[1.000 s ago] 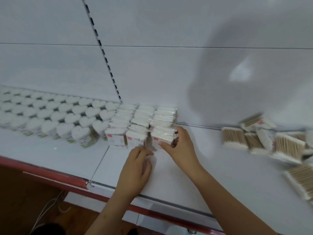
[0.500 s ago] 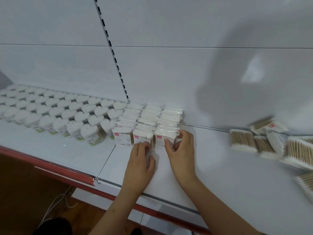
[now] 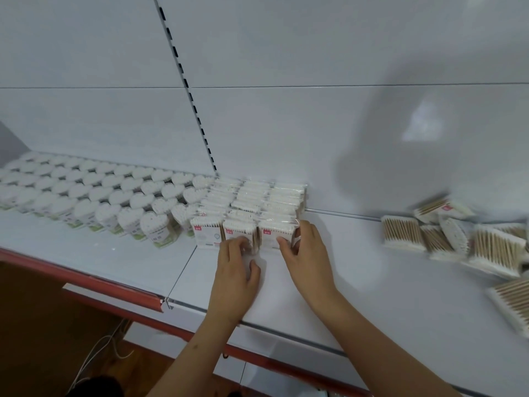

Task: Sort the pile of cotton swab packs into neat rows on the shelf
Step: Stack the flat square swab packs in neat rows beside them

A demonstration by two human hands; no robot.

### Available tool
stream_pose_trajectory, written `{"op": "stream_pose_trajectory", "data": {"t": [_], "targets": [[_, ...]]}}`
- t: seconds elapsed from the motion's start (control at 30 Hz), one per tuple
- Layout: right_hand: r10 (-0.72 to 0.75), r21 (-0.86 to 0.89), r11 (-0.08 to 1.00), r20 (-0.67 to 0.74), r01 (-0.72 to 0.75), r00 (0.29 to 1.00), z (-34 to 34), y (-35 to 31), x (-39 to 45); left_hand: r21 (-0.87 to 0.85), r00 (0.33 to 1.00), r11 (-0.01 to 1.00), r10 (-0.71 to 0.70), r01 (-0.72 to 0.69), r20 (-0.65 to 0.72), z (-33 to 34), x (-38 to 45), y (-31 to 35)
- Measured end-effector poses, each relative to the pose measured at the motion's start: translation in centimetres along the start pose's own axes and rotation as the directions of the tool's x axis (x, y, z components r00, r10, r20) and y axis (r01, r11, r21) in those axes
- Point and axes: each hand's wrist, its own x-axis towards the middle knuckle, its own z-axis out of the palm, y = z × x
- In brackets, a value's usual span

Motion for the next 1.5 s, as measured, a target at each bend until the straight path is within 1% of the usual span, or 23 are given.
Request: {"op": "stream_pose_trajectory", "data": {"t": [0.2,0.37,0.47,0.63,0.77,0.83,0.9,1.03,1.13,1.2,1.27,1.33,1.43,1.5], "targets": [[0.027,-0.03,0.999,0.065,-0.025,0.998,0.5,0.5,0.0,0.005,1.0,1.0,-0.003,0.003,-0.023,0.0,-0.1,0.1],[-0.019,-0.033,0.999,0.103,0.022,0.995,0.0,0.9,0.0,-0.002,0.999,1.0,-0.023,0.023,-0.027,0.0,-0.1,0.1],[-0.016,-0.05,0.999,0.119,0.022,0.993,-0.3,1.1,0.0,0.003,0.999,1.0,-0.024,0.024,-0.026,0.1,-0.1,0.2],[-0.001,-0.019,1.0,0.024,0.002,1.0,-0.1,0.9,-0.1,-0.015,0.999,1.0,-0.026,0.025,-0.019,0.1,-0.1,0.2],[0.008,0.001,1.0,-0.013,-0.008,1.0,0.2,0.9,-0.3,-0.021,0.998,0.998,-0.057,0.057,0.022,0.1,-0.1,0.0],[0.014,0.001,1.0,-0.042,-0.014,0.999,0.1,0.9,-0.2,-0.016,0.998,0.999,-0.045,0.045,0.039,0.0,-0.1,0.0],[0.013,-0.044,0.999,-0.056,-0.015,0.998,0.0,0.9,-0.2,-0.012,0.998,0.999,-0.037,0.037,0.044,0.1,0.0,0.0],[-0.003,-0.205,0.979,-0.058,-0.009,0.998,0.6,0.6,-0.1,-0.038,0.997,0.997,-0.059,0.061,0.044,0.1,-0.1,0.1],[0.018,-0.251,0.968,-0.039,-0.027,0.999,1.4,0.1,0.1,-0.067,0.996,0.995,-0.069,0.073,0.051,0.0,-0.1,-0.1],[0.05,-0.237,0.97,-0.041,-0.058,0.998,1.8,-0.2,0.1,-0.075,0.996,0.994,-0.07,0.074,0.055,-0.1,-0.1,-0.2],[0.094,-0.174,0.98,-0.053,-0.101,0.994,1.8,-0.3,-0.1,-0.095,0.996,0.992,-0.073,0.078,0.055,-0.1,0.0,-0.4],[0.106,-0.117,0.986,-0.091,-0.116,0.99,1.6,-0.3,-0.6,-0.129,0.996,0.989,-0.07,0.077,0.059,-0.1,0.0,-0.3],[0.083,-0.158,0.982,-0.103,-0.099,0.991,1.6,-0.9,-0.9,-0.134,0.996,0.989,-0.057,0.065,0.065,-0.5,0.2,-0.2],[0.117,-0.168,0.977,-0.085,-0.13,0.99,2.0,-1.4,-0.6,-0.135,0.996,0.989,-0.058,0.067,0.072,-0.6,0.2,-0.1]]}}
